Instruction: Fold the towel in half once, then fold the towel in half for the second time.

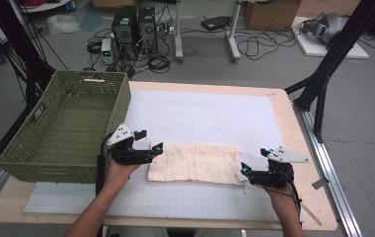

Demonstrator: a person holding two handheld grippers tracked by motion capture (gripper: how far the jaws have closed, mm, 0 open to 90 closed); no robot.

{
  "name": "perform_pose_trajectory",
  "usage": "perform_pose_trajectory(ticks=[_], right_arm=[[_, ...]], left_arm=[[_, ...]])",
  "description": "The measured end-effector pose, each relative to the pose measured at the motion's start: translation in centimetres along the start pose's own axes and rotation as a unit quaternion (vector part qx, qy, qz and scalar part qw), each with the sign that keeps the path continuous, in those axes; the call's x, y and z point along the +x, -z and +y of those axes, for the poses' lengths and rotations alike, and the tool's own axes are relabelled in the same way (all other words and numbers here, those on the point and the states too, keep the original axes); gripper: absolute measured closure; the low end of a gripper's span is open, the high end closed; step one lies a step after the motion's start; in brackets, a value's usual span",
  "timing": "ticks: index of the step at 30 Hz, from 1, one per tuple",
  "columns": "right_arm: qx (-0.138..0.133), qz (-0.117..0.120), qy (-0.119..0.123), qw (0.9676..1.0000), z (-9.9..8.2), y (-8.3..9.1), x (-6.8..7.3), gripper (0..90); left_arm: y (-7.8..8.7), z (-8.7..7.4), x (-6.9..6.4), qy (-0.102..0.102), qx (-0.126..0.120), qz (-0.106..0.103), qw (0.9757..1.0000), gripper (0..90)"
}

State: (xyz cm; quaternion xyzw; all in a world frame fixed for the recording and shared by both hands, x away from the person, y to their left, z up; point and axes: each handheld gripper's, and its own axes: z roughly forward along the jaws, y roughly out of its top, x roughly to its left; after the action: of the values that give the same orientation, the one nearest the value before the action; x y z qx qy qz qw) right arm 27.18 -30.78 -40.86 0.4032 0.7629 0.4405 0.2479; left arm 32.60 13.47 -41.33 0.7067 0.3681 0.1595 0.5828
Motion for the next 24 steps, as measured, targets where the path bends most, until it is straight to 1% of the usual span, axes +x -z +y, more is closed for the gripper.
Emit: perform_pose_trajectory(ticks=[1, 4, 7, 12, 16, 19, 21, 23, 24], right_arm=[[-0.001, 0.002, -0.004, 1.0, 0.0, 0.0, 0.0, 11.7], [0.0, 0.001, -0.001, 1.0, 0.1, -0.3, -0.1, 11.7], [0.003, 0.002, 0.0, 1.0, 0.1, -0.5, -0.1, 11.7], [0.012, 0.001, -0.001, 0.9999, -0.1, -0.9, -0.2, 11.7], [0.011, 0.0, -0.007, 0.9999, -0.1, -1.0, -0.3, 11.7], [0.011, -0.001, -0.007, 0.9999, -0.1, -1.1, -0.4, 11.7], [0.013, -0.001, -0.011, 0.9999, -0.1, -1.2, -0.3, 11.7], [0.014, 0.001, -0.009, 0.9999, -0.1, -1.3, -0.4, 11.7], [0.013, 0.0, -0.008, 0.9999, -0.1, -1.3, -0.4, 11.7]], left_arm=[[-0.1, 0.0, -0.1, -0.002, 0.002, -0.001, 1.0, 15.0], [-0.2, -0.1, -0.1, -0.005, 0.006, -0.004, 1.0, 15.7], [-0.2, -0.1, 0.0, -0.005, 0.007, -0.002, 1.0, 16.2], [-0.2, -0.2, 0.1, -0.006, 0.02, 0.003, 0.9998, 17.3], [-0.1, -0.2, 0.2, -0.002, 0.018, 0.006, 0.9998, 17.9], [-0.2, -0.3, 0.2, 0.0, 0.023, 0.006, 0.9997, 17.9], [-0.2, -0.4, 0.3, 0.003, 0.024, 0.007, 0.9997, 17.9], [-0.2, -0.5, 0.5, 0.003, 0.027, 0.009, 0.9996, 18.1], [-0.2, -0.5, 0.5, 0.008, 0.026, 0.01, 0.9996, 18.1]])
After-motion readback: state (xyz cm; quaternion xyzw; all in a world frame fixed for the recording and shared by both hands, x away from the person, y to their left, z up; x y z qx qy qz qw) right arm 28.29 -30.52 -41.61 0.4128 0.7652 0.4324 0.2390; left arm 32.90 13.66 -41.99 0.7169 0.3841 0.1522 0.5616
